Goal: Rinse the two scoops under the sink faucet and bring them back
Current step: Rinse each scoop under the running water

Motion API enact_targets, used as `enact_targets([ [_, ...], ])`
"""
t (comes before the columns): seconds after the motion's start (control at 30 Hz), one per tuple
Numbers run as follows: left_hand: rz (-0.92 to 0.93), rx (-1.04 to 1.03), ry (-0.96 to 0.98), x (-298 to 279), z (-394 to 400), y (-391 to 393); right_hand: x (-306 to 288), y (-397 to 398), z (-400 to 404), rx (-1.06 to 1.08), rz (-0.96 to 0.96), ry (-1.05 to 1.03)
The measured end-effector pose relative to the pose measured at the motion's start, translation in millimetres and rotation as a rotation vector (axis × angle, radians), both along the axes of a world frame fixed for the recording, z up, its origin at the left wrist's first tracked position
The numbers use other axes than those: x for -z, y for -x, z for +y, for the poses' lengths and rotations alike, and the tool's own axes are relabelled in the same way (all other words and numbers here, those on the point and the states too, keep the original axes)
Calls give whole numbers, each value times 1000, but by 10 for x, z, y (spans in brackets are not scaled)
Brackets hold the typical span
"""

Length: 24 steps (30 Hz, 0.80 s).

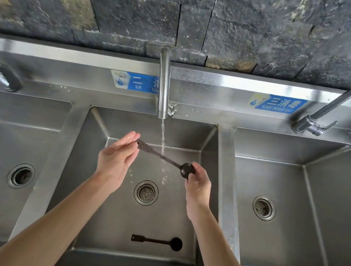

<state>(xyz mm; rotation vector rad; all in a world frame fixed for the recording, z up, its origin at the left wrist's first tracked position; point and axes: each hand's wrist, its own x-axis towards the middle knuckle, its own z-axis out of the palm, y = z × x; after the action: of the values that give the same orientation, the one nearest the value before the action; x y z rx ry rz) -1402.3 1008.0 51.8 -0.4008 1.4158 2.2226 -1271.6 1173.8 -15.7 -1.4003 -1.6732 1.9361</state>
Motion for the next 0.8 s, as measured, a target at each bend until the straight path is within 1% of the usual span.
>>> enact_targets([
  [0.17,27,-32,-3,27,-207,86,-57,146,-142,-9,26,18],
  [0.4,85,-31,45,143,-567,223,-44,273,-365,-41,70,68],
  [0.53,146,-2,176,179,-782,260,-83,315,-488,-21,99,108],
  [0.63,299,38,366,231,-901,241,-129,358,-534,-3,61,160],
  [0.7,361,42,424,284,-950,246,-150,371,-541,-7,60,207],
  [0.8,378,49,479,361,-1011,283,-124,369,-520,-52,35,139],
])
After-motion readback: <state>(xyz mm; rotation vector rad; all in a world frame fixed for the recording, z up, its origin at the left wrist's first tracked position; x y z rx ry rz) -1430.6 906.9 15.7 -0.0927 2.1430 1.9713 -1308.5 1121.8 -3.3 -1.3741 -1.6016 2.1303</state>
